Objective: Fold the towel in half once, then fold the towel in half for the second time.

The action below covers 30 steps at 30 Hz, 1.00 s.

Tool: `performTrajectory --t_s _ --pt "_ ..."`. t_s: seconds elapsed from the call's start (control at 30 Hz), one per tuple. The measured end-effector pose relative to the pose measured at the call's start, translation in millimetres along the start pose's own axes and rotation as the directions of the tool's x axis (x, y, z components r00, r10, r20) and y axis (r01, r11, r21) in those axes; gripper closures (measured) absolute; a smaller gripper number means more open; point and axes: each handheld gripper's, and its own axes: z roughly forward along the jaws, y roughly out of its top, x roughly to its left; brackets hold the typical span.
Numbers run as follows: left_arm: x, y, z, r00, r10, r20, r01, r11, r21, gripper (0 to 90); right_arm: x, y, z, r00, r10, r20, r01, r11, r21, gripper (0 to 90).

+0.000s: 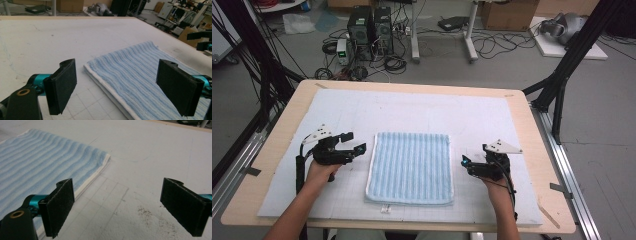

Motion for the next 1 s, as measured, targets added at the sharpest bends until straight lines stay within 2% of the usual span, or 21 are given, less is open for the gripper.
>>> performTrajectory --t_s 0.2,0.3,0.4,0.6,0.73,0.9,1.0 --pt "1.6 0.5 -1.1 0.9999 -0.011 0.006 0.011 0.9997 -0.021 17.7 -0.9 -0.8 5.1 1.0000 0.000 0.003 0.000 1.000 0.022 11.1" --pt "1.2 0.4 -1.5 1.0000 -0.002 -0.004 0.002 0.9999 -0.011 17.7 0.2 -0.5 5.2 0.9999 -0.011 -0.006 0.012 1.000 0.021 11.2" --pt "1.4 0.2 -1.3 1.0000 0.000 -0.005 0.000 1.0000 -0.003 17.7 -0.6 0.0 2.7 1.0000 -0.002 -0.008 0.002 1.000 0.002 11.1" --pt "1.3 -0.9 -0.7 1.0000 0.005 -0.006 -0.005 0.9999 0.012 18.3 -2.4 1.2 2.8 1.0000 0.007 -0.004 -0.007 1.000 0.002 11.1" --pt "3.5 -2.3 0.8 0.9999 -0.008 -0.014 0.009 0.9995 0.030 18.7 -2.0 0.9 4.1 1.0000 0.004 -0.006 -0.004 1.000 0.011 11.1" --pt "5.9 -3.9 2.8 0.9989 -0.043 -0.019 0.044 0.9979 0.048 17.6 -0.5 0.9 5.3 0.9999 0.006 -0.010 -0.006 1.000 0.014 10.8" --pt "5.8 -3.9 4.2 0.9985 -0.036 -0.041 0.038 0.9979 0.051 17.1 -0.7 0.9 6.9 0.9999 -0.002 -0.016 0.003 1.000 0.022 10.6"
